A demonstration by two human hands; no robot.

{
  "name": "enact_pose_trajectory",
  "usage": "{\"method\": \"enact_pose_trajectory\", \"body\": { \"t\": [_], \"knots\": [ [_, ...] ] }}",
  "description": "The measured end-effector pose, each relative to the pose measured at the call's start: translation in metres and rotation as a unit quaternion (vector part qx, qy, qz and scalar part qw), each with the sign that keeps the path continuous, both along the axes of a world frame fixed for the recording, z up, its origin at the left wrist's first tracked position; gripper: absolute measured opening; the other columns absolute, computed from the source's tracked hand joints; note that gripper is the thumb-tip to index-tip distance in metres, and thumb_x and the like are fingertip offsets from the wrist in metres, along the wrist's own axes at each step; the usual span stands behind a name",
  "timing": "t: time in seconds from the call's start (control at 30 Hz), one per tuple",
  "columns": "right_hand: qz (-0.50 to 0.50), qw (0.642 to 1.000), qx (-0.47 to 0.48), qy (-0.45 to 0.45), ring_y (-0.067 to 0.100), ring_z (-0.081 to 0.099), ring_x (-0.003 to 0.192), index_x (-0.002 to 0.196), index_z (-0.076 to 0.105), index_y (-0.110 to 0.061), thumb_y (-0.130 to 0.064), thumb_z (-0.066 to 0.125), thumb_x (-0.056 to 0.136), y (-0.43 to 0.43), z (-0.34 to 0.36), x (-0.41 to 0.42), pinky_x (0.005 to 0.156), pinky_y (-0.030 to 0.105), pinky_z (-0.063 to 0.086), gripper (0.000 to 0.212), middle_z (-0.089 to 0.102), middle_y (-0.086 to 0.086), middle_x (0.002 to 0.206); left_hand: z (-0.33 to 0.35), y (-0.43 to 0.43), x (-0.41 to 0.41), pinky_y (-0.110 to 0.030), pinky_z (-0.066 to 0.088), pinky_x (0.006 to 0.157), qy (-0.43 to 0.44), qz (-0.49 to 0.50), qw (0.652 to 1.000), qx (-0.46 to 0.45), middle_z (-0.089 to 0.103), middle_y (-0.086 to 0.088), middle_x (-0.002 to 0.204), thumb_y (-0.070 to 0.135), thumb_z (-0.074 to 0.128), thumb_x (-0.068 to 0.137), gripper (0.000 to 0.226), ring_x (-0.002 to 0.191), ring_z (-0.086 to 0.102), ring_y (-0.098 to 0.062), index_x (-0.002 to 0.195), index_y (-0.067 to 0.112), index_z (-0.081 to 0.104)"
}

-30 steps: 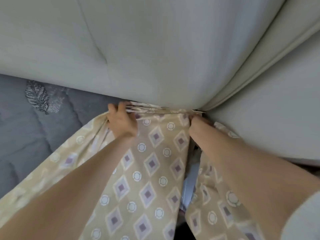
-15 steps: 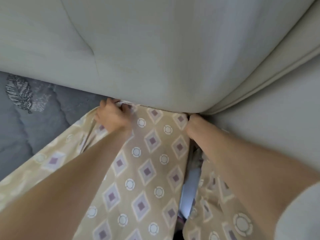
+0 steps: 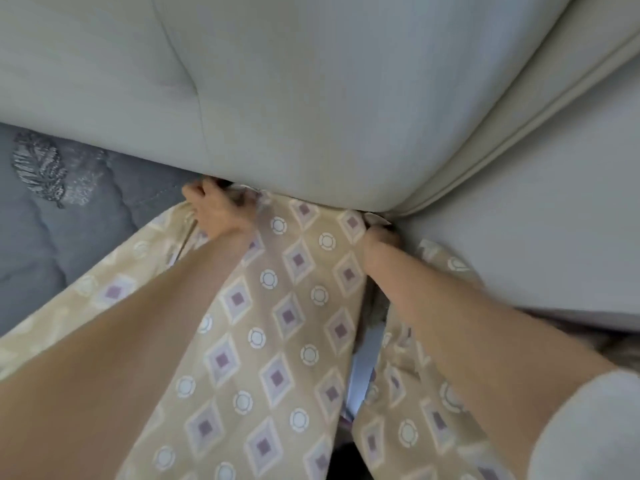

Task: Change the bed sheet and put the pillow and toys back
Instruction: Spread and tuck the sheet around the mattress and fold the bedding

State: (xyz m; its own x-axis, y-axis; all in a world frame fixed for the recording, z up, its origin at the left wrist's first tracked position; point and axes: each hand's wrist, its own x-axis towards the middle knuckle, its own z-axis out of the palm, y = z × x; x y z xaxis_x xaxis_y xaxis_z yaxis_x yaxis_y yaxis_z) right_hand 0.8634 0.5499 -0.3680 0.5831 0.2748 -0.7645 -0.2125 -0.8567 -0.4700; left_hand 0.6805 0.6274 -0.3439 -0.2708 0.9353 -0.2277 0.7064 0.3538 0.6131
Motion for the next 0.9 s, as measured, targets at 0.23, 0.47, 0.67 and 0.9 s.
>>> {"method": "enact_pose_trajectory", "body": {
  "t": [0.23, 0.47, 0.67, 0.9],
  "knots": [
    [0.171, 0.920, 0.142, -0.322, 0.029, 0.044, 0.118, 0.128, 0.052, -0.016, -0.006, 0.049, 0.088, -0.061, 0.039, -0.073, 0.098, 0.038, 0.037, 0.042, 0.047, 0.009, 0.136, 0.027, -0.109, -0.038, -0.024, 0.035, 0.105, -0.012, -0.272, 0.955, 0.121, 0.033, -0.010, 0.146, -0.019, 0.043, 0.078, 0.063, 0.132, 0.037, -0.025, 0.133, 0.010, 0.049],
    [0.387, 0.900, 0.044, -0.196, 0.018, 0.017, 0.145, 0.147, 0.033, -0.020, -0.005, 0.041, 0.091, -0.099, 0.056, -0.087, 0.114, 0.031, 0.026, 0.059, 0.014, -0.004, 0.160, 0.033, -0.169, -0.070, -0.037, 0.025, 0.115, 0.120, -0.361, 0.912, -0.154, 0.002, 0.008, 0.160, 0.008, 0.037, 0.098, 0.061, 0.148, 0.001, -0.016, 0.151, 0.029, 0.016],
    [0.299, 0.948, 0.077, -0.079, 0.022, 0.049, 0.124, 0.138, 0.048, -0.024, -0.014, 0.042, 0.093, -0.098, 0.127, -0.083, 0.088, 0.021, 0.034, 0.047, 0.050, 0.000, 0.140, 0.090, -0.156, -0.077, -0.032, 0.045, 0.097, -0.096, -0.187, 0.953, -0.217, 0.043, -0.003, 0.146, 0.008, 0.040, 0.096, 0.051, 0.127, 0.048, -0.023, 0.145, 0.020, 0.037],
    [0.201, 0.957, 0.208, 0.010, 0.016, 0.053, 0.094, 0.123, 0.063, -0.019, -0.014, 0.051, 0.093, -0.133, 0.263, -0.095, 0.075, 0.022, 0.039, 0.032, 0.058, -0.002, 0.104, 0.233, -0.184, -0.098, -0.026, 0.045, 0.075, -0.366, 0.035, 0.920, -0.132, 0.061, -0.003, 0.107, 0.015, 0.053, 0.095, 0.036, 0.085, 0.060, -0.016, 0.130, 0.021, 0.052]
  ]
}}
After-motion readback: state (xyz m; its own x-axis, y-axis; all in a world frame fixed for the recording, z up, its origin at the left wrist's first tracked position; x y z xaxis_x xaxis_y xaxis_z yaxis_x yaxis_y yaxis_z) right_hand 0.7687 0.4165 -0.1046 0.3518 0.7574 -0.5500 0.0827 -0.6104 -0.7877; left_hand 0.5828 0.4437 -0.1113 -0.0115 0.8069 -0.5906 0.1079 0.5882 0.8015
